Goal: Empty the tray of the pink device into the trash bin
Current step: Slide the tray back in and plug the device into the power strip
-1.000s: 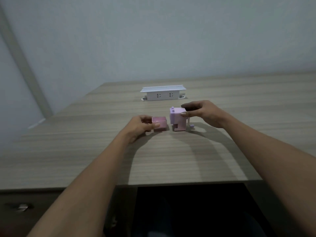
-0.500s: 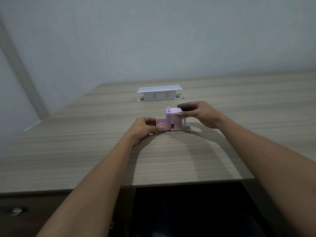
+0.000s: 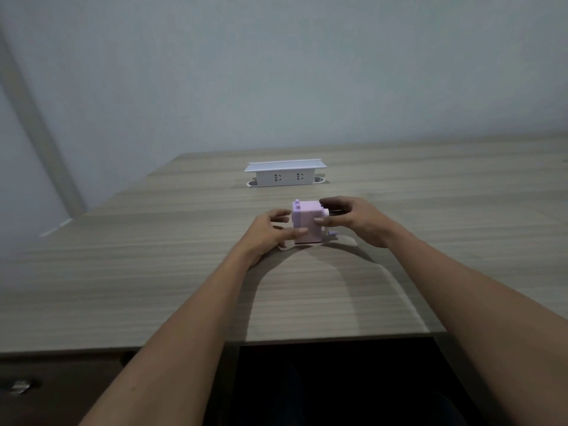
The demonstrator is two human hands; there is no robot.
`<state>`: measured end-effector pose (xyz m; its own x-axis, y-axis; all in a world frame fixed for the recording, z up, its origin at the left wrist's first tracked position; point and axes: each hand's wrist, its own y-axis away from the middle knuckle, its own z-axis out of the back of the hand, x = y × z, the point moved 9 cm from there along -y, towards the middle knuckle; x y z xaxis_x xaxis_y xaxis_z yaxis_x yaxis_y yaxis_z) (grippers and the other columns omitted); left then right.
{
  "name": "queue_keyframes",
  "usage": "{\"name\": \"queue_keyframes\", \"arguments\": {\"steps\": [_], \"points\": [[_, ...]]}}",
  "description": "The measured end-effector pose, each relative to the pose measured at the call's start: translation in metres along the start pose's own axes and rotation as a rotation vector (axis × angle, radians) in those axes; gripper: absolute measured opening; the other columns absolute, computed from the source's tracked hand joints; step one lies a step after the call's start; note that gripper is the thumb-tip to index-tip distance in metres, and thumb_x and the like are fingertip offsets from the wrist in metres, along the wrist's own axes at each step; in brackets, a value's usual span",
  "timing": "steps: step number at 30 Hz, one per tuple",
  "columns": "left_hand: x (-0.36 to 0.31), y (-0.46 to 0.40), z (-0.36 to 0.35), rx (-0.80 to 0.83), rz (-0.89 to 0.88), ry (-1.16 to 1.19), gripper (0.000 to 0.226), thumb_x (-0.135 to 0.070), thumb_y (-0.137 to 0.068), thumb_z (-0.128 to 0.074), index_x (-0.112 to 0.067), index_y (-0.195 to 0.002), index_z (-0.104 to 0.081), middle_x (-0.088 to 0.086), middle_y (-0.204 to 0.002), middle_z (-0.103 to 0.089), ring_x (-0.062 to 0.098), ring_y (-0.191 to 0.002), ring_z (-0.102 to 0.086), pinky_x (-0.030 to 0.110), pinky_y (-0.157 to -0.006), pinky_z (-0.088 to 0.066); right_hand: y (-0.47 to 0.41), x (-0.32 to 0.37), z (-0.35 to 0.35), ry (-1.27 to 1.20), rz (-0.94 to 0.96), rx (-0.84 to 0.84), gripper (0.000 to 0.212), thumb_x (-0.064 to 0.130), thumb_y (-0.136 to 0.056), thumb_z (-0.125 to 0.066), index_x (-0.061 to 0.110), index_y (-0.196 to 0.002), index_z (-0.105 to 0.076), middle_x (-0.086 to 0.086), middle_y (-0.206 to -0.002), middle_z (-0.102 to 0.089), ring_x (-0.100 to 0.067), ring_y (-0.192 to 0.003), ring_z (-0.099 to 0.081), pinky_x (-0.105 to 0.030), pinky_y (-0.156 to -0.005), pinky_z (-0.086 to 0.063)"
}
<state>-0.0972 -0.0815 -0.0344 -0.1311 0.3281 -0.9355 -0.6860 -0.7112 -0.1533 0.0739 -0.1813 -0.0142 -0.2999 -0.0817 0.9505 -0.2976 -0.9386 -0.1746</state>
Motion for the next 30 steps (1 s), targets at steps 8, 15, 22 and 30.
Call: {"name": "queue_keyframes", "arguments": {"steps": [8, 15, 22, 30], "points": [[-0.016, -0.015, -0.006, -0.027, -0.074, 0.055, 0.056, -0.02, -0.081, -0.083, -0.013, -0.135, -0.067, 0.004, -0.121, -0.075, 0.02, -0.106, -0.073, 0.03, -0.089, -0.061, -0.007, 0.002, 0.009, 0.01, 0.016, 0.018, 0.052, -0.002, -0.078, -0.081, 0.002, -0.128, -0.068, -0.016, -0.119, -0.075, -0.024, -0.106, -0.071, -0.033, -0.09, -0.06], [-0.042, -0.074, -0.007, -0.054, -0.108, 0.058, 0.05, -0.007, -0.083, -0.08, -0.004, -0.131, -0.068, 0.006, -0.12, -0.075, 0.021, -0.111, -0.071, 0.025, -0.095, -0.058, -0.05, 0.013, 0.04, -0.018, 0.05, -0.057, 0.044, -0.006, -0.078, -0.08, 0.004, -0.12, -0.071, -0.016, -0.111, -0.075, -0.016, -0.089, -0.072, -0.03, -0.081, -0.06], [-0.048, -0.137, -0.009, -0.082, -0.096, 0.056, 0.046, -0.007, -0.083, -0.08, -0.005, -0.128, -0.07, 0.007, -0.118, -0.076, 0.017, -0.106, -0.073, 0.03, -0.1, -0.054, -0.101, 0.024, 0.069, 0.041, 0.059, -0.083, 0.048, -0.005, -0.079, -0.079, -0.002, -0.126, -0.068, -0.024, -0.119, -0.072, -0.022, -0.098, -0.068, -0.037, -0.087, -0.055], [-0.037, -0.197, -0.008, -0.138, -0.05, 0.042, 0.043, -0.004, -0.084, -0.079, 0.001, -0.126, -0.07, 0.013, -0.119, -0.075, 0.024, -0.108, -0.072, 0.033, -0.101, -0.055, -0.164, 0.013, 0.089, 0.079, 0.035, -0.097, 0.053, -0.009, -0.079, -0.077, -0.005, -0.13, -0.063, -0.028, -0.123, -0.069, -0.028, -0.099, -0.066, -0.044, -0.084, -0.055]]}}
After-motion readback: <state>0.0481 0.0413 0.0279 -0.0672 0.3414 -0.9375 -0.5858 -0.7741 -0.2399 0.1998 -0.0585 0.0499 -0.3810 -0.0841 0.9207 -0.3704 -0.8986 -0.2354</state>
